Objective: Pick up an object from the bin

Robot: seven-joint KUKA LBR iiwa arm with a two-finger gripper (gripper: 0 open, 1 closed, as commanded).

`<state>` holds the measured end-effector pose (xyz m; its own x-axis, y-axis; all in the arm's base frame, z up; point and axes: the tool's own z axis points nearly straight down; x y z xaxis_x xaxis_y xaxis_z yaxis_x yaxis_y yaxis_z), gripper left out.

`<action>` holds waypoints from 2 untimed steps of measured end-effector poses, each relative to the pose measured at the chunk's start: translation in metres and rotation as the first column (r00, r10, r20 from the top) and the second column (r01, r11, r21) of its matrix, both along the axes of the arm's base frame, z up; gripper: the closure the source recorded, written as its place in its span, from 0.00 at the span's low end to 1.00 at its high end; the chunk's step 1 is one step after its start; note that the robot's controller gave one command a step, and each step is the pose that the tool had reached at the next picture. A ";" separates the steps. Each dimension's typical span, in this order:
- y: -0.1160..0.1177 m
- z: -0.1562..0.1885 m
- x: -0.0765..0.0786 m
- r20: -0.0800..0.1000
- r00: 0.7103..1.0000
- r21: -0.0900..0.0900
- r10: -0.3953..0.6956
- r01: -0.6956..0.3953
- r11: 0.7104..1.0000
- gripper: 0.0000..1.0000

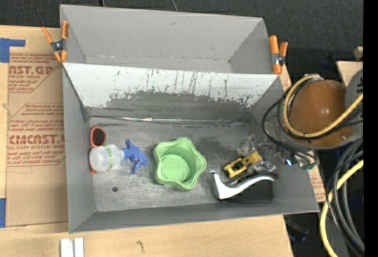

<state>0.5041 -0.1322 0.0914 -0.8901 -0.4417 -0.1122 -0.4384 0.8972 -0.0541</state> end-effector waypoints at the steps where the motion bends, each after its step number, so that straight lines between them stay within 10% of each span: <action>1: 0.000 0.000 0.000 0.000 1.000 0.000 0.000 0.000 1.000 1.00; 2: 0.000 0.000 0.000 0.000 1.000 0.000 0.000 0.000 1.000 1.00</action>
Offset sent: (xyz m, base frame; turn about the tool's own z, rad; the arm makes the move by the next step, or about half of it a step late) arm -0.0195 0.0041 0.1328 -0.0059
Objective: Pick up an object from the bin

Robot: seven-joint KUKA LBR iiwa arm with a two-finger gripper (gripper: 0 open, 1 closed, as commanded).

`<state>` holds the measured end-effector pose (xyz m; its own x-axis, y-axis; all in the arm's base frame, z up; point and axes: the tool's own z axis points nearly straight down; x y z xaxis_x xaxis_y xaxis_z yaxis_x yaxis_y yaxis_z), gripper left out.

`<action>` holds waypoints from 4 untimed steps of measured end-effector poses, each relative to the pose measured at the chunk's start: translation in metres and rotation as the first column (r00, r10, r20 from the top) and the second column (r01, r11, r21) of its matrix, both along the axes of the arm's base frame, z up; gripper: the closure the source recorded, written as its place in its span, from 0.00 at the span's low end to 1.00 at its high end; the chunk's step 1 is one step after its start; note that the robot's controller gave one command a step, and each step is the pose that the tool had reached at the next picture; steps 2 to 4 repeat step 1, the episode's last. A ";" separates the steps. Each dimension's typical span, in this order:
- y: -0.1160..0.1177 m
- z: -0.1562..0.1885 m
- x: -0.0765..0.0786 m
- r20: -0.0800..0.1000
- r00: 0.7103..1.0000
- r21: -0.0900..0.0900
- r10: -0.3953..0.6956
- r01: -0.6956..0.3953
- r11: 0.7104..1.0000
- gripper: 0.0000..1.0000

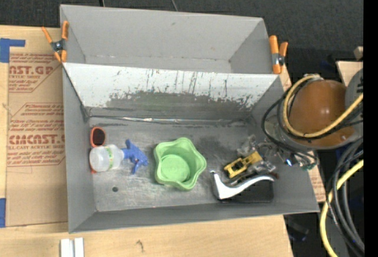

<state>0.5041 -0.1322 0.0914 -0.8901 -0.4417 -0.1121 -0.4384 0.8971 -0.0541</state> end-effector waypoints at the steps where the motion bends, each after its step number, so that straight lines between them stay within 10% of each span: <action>1: 0.000 0.000 0.000 0.000 1.000 0.000 0.000 0.000 1.000 1.00; 4: 0.000 0.000 0.000 0.000 1.000 0.000 0.000 0.000 1.000 1.00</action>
Offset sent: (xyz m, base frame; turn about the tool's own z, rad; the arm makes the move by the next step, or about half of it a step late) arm -0.0081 0.0153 0.1144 -0.0180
